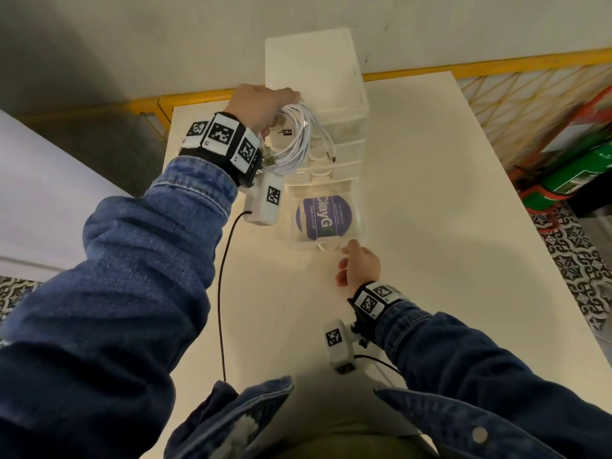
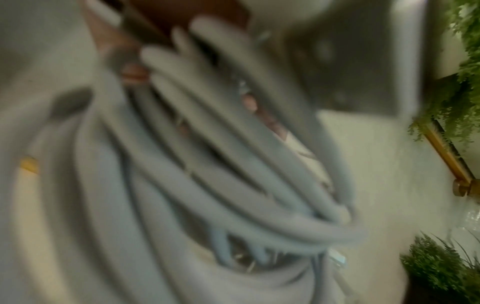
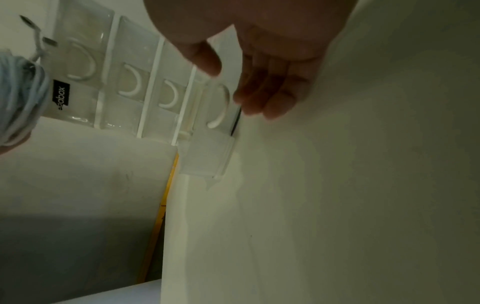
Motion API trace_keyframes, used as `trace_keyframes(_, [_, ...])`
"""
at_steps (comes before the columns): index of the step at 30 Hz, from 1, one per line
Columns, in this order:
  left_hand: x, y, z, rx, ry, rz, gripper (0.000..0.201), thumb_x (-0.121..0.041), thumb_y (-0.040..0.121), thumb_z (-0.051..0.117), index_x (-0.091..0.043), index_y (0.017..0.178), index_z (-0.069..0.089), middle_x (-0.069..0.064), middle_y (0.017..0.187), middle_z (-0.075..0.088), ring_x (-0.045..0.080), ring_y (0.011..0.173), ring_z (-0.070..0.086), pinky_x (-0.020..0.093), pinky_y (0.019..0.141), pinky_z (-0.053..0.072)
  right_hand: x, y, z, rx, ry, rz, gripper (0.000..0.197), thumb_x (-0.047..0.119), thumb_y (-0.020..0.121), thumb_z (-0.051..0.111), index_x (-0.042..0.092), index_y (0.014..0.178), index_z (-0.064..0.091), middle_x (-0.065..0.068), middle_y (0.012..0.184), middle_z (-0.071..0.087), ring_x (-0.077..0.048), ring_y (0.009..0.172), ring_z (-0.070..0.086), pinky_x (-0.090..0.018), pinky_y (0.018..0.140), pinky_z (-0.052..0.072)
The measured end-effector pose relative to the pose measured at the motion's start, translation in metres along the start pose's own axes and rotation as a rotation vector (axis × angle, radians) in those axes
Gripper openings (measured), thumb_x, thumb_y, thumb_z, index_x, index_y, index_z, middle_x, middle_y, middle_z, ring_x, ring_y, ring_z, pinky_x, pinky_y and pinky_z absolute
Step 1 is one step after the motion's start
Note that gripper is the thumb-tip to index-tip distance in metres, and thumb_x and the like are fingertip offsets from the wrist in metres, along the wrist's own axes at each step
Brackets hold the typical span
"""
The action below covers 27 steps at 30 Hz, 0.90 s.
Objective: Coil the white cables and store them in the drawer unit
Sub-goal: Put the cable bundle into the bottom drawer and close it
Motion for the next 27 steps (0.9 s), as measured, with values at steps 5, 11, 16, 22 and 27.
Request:
trace_keyframes(5, [0.016,-0.018,0.008,-0.031,-0.162,0.032,0.035,-0.043,0.076,0.070,-0.018,0.065,0.049,0.000,0.052,0.040,0.012,0.036,0.030,0.017,0.038,0.026,0.038,0.011,-0.052,-0.261,-0.067,-0.197,0.034,0.040,0.088,0.048,0.010,0.102,0.053,-0.005,0.089,0.055,-0.024,0.081,0.052,-0.032,0.073,0.038])
trace_keyframes(11, [0.068,-0.039,0.063,0.069,-0.217,-0.087,0.026,-0.037,0.080,0.069,-0.018,0.067,0.059,-0.003,0.049,0.040,0.011,0.037,0.030,0.018,0.038,0.026,0.093,0.034,-0.025,-0.079,-0.446,-0.499,0.033,0.037,0.089,0.051,0.019,0.116,0.057,-0.009,0.115,0.052,-0.024,0.096,0.058,-0.031,0.086,0.043])
trace_keyframes(16, [0.128,-0.031,0.099,-0.006,-0.302,-0.313,0.022,-0.030,0.077,0.073,-0.012,0.067,0.064,0.001,0.053,0.059,0.012,0.038,0.048,0.018,0.044,0.035,0.085,0.044,-0.010,0.069,-0.583,-0.493,0.038,0.024,0.092,0.048,0.025,0.130,0.050,-0.009,0.113,0.061,-0.022,0.096,0.058,-0.027,0.085,0.041])
trace_keyframes(22, [0.154,-0.022,0.115,-0.040,-0.239,-0.454,0.037,-0.046,0.081,0.064,-0.013,0.064,0.059,0.005,0.061,0.059,0.025,0.063,0.056,0.035,0.071,0.046,0.088,0.041,-0.011,0.098,-0.598,-0.561,0.043,0.020,0.092,0.045,0.033,0.133,0.045,-0.004,0.099,0.062,-0.021,0.086,0.056,-0.026,0.081,0.041])
trace_keyframes(27, [0.156,-0.013,0.119,-0.063,-0.143,-0.421,0.055,-0.055,0.090,0.045,-0.004,0.084,0.065,0.013,0.077,0.063,0.029,0.075,0.058,0.033,0.071,0.041,0.090,0.040,-0.003,0.107,-0.719,-0.632,0.035,0.016,0.094,0.043,0.027,0.125,0.056,-0.009,0.100,0.056,-0.027,0.085,0.058,-0.025,0.077,0.040])
Point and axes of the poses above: each hand's wrist, its own y-axis towards the middle knuckle, its own z-axis out of the palm, x = y × z, the point moved 10 cm from there along y, towards the middle knuckle
